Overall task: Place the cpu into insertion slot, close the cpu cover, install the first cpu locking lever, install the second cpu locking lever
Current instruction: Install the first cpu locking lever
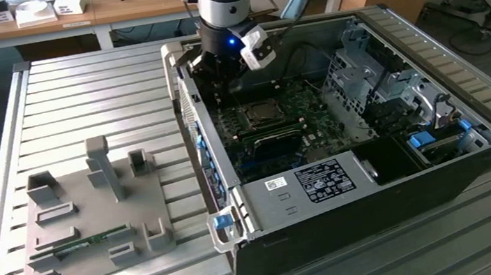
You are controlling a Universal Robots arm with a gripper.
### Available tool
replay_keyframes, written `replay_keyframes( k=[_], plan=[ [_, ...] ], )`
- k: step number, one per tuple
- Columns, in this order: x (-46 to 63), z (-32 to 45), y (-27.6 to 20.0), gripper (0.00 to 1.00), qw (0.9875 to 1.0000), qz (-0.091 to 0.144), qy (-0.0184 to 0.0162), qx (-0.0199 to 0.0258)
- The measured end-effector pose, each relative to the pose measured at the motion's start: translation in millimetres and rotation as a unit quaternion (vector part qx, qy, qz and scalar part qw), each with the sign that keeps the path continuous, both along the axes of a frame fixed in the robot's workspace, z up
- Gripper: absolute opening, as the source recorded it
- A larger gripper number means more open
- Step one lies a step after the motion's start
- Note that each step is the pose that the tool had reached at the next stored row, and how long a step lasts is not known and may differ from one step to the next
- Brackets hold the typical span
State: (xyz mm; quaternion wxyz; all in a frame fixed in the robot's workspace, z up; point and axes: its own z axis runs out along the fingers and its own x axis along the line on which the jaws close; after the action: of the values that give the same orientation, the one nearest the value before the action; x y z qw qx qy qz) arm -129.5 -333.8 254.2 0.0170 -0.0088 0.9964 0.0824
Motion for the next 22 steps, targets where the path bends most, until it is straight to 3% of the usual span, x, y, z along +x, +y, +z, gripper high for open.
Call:
replay_keyframes(
  k=[7, 22],
  plan=[
    [0.0, -0.2, 2.5, 0.10, 1.0000, 0.000, -0.0001, 0.0089],
    [16.7, -0.6, 2.8, 0.10, 1.0000, 0.000, 0.0000, 0.0098]
  ],
)
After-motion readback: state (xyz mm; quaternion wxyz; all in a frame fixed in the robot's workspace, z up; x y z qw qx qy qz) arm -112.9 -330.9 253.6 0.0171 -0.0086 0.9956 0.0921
